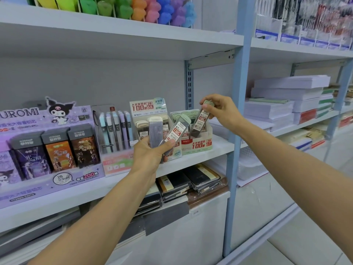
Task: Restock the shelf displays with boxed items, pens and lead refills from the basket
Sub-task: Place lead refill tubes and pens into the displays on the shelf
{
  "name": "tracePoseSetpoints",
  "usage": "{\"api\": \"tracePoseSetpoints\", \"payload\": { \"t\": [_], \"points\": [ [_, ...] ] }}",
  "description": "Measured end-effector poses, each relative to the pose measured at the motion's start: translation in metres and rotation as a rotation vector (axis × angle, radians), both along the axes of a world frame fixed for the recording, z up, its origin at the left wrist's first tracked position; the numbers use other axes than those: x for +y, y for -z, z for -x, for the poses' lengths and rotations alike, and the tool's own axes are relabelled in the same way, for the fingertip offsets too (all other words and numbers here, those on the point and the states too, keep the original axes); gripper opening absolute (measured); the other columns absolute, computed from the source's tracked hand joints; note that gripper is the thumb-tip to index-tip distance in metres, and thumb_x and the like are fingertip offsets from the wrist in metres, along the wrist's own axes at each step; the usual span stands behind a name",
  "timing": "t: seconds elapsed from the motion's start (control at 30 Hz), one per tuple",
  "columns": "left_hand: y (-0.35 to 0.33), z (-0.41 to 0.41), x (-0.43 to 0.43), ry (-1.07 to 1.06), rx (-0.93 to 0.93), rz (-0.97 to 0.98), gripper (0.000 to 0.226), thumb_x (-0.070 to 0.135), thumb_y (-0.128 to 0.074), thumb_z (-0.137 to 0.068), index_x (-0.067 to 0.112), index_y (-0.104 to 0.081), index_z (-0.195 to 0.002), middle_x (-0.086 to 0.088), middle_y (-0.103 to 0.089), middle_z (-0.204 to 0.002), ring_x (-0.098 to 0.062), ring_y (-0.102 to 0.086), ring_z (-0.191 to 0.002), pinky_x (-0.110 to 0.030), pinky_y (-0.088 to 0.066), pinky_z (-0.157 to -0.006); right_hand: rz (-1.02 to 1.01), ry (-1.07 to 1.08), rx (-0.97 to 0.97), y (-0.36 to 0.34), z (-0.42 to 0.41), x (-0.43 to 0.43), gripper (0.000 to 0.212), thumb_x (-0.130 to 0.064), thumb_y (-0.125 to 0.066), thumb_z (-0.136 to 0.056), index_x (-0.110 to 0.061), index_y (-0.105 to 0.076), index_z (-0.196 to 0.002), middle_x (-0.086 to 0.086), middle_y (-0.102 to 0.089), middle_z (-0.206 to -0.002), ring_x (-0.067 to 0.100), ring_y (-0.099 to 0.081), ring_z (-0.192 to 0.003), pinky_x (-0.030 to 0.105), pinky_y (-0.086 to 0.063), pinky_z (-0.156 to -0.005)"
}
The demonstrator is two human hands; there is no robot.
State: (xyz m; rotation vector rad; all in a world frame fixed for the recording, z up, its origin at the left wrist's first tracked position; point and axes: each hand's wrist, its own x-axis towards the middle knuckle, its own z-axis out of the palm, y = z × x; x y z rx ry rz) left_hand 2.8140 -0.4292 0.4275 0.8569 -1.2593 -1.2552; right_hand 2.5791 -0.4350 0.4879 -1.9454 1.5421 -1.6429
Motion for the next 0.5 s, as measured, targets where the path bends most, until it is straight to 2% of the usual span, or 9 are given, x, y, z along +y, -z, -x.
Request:
{"api": "tracePoseSetpoints", "payload": {
  "t": [0.1, 0.17, 0.27, 0.4, 0.5],
  "points": [
    [-0.003, 0.003, -0.002, -0.001, 0.01, -0.001, 0.027, 0.015, -0.081, -0.075, 0.022, -0.064, -0.094, 0.005, -0.075, -0.079, -0.003, -0.068, -0.06, -0.017, -0.05, -0.047, 0.034, 0.03, -0.013, -0.003, 0.008, -0.002, 0.012, -0.009, -0.057, -0.096, -0.006, -0.064, -0.105, 0.009, -0.066, -0.092, 0.019, -0.065, -0.085, 0.025, -0.055, -0.069],
    [-0.004, 0.004, -0.004, -0.006, 0.013, 0.0, 0.026, 0.015, -0.081, -0.075, 0.021, -0.064, -0.094, 0.005, -0.074, -0.08, -0.003, -0.069, -0.061, -0.017, -0.049, -0.046, 0.025, 0.036, -0.019, -0.002, 0.012, -0.004, 0.012, -0.009, -0.056, -0.096, -0.008, -0.064, -0.105, 0.01, -0.066, -0.095, 0.021, -0.065, -0.089, 0.025, -0.055, -0.071],
    [-0.003, 0.006, -0.005, -0.007, 0.014, 0.0, 0.025, 0.014, -0.08, -0.076, 0.019, -0.064, -0.095, 0.002, -0.074, -0.082, -0.006, -0.068, -0.061, -0.017, -0.05, -0.047, -0.016, -0.014, 0.027, 0.0, 0.009, -0.006, 0.014, -0.01, -0.054, -0.097, -0.008, -0.064, -0.108, 0.006, -0.066, -0.097, 0.014, -0.063, -0.088, 0.017, -0.051, -0.067],
    [0.0, 0.007, -0.005, -0.003, 0.01, -0.005, 0.025, 0.014, -0.08, -0.076, 0.017, -0.064, -0.096, -0.001, -0.074, -0.084, -0.006, -0.065, -0.06, -0.019, -0.052, -0.049, 0.003, -0.075, 0.043, -0.004, 0.002, -0.009, 0.016, -0.01, -0.054, -0.097, -0.008, -0.065, -0.109, 0.0, -0.065, -0.095, 0.0, -0.063, -0.079, 0.015, -0.05, -0.065],
    [0.001, 0.006, -0.006, -0.001, 0.01, -0.009, 0.025, 0.014, -0.08, -0.075, 0.018, -0.064, -0.093, -0.001, -0.074, -0.085, -0.011, -0.067, -0.067, -0.022, -0.053, -0.053, -0.094, -0.087, 0.096, -0.001, -0.002, -0.011, 0.016, -0.013, -0.055, -0.097, -0.013, -0.065, -0.109, -0.001, -0.066, -0.099, 0.009, -0.065, -0.091, 0.023, -0.055, -0.072]
  ]
}}
